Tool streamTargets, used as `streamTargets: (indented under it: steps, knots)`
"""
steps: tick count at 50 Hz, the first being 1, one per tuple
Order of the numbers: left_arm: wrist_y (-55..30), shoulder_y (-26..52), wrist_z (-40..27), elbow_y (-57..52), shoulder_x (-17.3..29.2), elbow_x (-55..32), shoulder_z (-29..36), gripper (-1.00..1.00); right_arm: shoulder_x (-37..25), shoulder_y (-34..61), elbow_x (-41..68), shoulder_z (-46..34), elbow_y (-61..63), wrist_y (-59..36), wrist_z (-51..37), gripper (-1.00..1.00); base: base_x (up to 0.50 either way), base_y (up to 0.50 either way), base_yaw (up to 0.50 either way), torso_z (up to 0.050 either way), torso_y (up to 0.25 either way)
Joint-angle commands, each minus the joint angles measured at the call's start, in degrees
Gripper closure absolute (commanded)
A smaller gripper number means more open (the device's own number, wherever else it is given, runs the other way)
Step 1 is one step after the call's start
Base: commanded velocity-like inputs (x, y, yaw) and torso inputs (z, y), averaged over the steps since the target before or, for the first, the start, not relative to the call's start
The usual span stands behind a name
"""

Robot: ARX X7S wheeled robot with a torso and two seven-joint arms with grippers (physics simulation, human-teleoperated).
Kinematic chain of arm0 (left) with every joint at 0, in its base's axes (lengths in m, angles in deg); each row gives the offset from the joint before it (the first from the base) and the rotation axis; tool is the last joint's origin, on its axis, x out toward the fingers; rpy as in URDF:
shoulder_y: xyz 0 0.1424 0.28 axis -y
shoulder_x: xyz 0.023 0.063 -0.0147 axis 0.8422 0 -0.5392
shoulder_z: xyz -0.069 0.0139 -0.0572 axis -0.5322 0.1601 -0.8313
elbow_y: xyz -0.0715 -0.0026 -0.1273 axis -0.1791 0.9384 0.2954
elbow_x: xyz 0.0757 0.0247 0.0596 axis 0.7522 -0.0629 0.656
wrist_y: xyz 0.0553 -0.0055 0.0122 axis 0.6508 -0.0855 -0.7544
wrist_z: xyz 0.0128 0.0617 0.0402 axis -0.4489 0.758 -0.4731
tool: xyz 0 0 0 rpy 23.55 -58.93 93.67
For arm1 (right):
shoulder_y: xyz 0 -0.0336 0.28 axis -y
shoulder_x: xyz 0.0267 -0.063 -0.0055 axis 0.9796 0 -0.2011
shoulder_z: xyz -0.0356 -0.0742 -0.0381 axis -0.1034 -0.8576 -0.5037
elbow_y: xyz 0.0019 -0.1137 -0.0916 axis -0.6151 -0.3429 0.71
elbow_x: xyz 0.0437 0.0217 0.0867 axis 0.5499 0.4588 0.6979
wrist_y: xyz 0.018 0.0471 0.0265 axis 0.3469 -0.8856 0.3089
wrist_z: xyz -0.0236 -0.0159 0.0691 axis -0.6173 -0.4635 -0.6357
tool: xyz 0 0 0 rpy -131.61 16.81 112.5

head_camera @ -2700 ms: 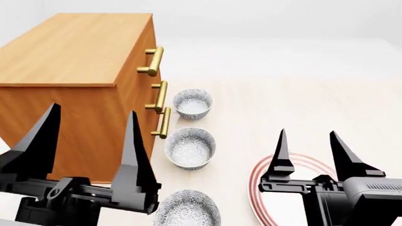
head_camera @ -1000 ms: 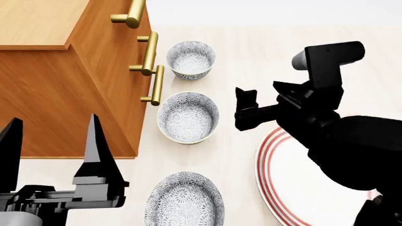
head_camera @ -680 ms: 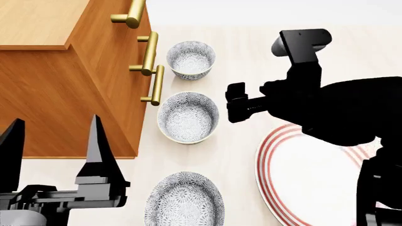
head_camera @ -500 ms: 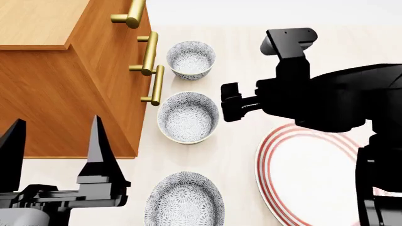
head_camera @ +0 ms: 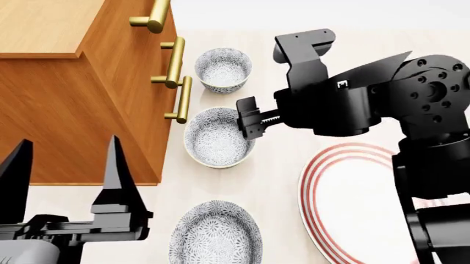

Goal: Put the bowl in the middle on the plate.

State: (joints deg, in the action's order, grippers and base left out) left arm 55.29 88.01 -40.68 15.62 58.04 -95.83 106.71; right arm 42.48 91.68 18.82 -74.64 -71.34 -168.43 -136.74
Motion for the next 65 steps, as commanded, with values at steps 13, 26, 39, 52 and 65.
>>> streamTargets:
  steps: [13,26,39,52,65]
  knots:
    - [-0.3,-1.0,0.2,0.2,0.3,-0.2,-1.2,-1.00,3.0,0.4,-5.6,-7.1,-1.7,3.8,6.5,-1.00,0.00,0.00,0.00,0.000,0.000]
    - [0.1,-1.7,0.4,0.4,0.5,-0.3,-1.9,-1.00,3.3,-0.6,-9.8,-10.9,-2.7,6.9,12.6,-1.00,0.00,0.00,0.00,0.000,0.000]
    - [-0.5,-2.0,0.7,0.2,0.4,-0.4,-2.5,-1.00,3.7,-0.9,-13.6,-13.9,-5.6,10.5,18.8,-1.00,0.00,0.00,0.00,0.000,0.000]
    - [-0.5,-2.4,1.1,0.2,0.5,-0.4,-3.0,-1.00,4.3,-1.3,-17.2,-16.8,-9.3,13.8,23.1,-1.00,0.00,0.00,0.00,0.000,0.000]
    - [-0.8,-2.9,1.3,0.2,0.3,-0.3,-3.3,-1.00,3.7,-3.3,-16.9,-17.3,-8.5,14.4,23.3,-1.00,0.00,0.00,0.00,0.000,0.000]
